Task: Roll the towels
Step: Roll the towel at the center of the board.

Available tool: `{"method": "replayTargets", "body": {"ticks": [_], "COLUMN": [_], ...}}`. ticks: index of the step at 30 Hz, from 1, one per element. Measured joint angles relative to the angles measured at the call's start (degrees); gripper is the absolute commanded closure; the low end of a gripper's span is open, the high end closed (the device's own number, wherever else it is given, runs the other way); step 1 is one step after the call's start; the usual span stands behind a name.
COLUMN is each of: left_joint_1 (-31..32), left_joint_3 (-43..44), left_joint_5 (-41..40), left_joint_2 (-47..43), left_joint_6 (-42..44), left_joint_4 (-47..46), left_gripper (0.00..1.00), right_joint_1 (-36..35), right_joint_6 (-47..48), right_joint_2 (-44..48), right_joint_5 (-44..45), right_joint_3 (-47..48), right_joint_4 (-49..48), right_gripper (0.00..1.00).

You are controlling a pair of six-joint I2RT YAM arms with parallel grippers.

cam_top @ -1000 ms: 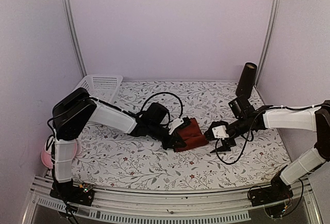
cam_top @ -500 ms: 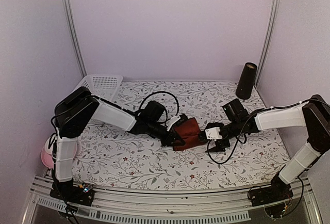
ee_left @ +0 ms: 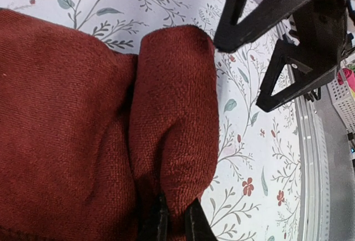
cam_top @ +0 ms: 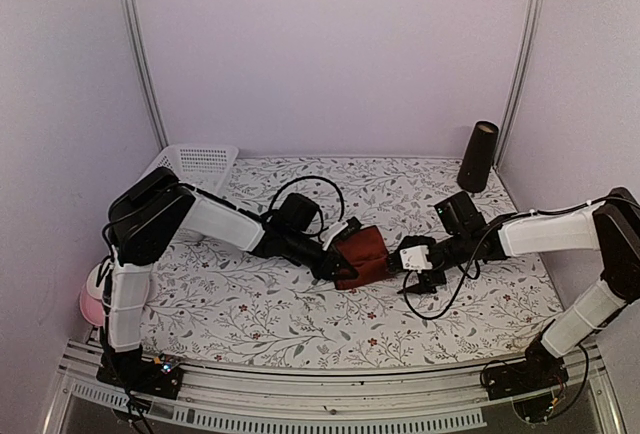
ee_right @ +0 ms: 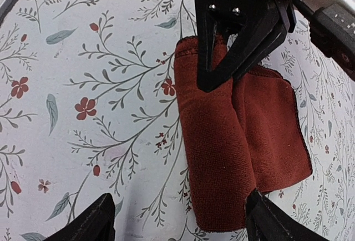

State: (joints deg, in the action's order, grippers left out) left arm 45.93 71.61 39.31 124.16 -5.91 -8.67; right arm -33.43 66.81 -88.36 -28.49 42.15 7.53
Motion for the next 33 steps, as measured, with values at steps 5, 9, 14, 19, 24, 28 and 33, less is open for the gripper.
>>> {"method": "replayTargets", "body": {"ticks": [5,9,14,19,24,28,33], "left_joint_1": [-0.1,-0.2,-0.3,-0.3,-0.6,-0.8,-1.2], "left_joint_3": [0.0,0.0,0.1,0.1,0.1,0.1,-0.4], "left_joint_5": [0.2,0.3,0.5,0.5,0.5,0.3,-0.1], "left_joint_2": [0.1,0.2,0.3,0.3,0.3,0.3,0.3], "left_joint_6": [-0.4,-1.0,-1.6,-1.9,-2.2,-2.6,-3.2], "left_joint_4": [0.0,-0.1,-0.1,-0.2,-0.3,-0.5,-1.4], "left_gripper": [1.00,1.00,1.00,1.00,0.96,0.87,0.74], "right_joint_1": [-0.1,-0.3,-0.3,-0.3,-0.8,-1.4,-1.6], "right_joint_6": [0.1,-0.2,-0.4,-2.0,-3.8,-4.5,-5.4], "right_joint_2": [2.5,1.6,-1.5,-3.1,-5.5,-7.6,-10.6], "right_joint_5": [-1.8,-1.7,-0.9,0.8,2.6,4.2,6.2], "right_joint_3": [-0.8,-0.7,-0.5,-0.1,1.2,2.4,4.6], "right_joint_4": [-0.4,-0.8,-1.0,-2.6,-4.4,-5.2,-6.4], "right_gripper": [0.19,0.19,0.19,0.19,0.22,0.28,0.43]}}
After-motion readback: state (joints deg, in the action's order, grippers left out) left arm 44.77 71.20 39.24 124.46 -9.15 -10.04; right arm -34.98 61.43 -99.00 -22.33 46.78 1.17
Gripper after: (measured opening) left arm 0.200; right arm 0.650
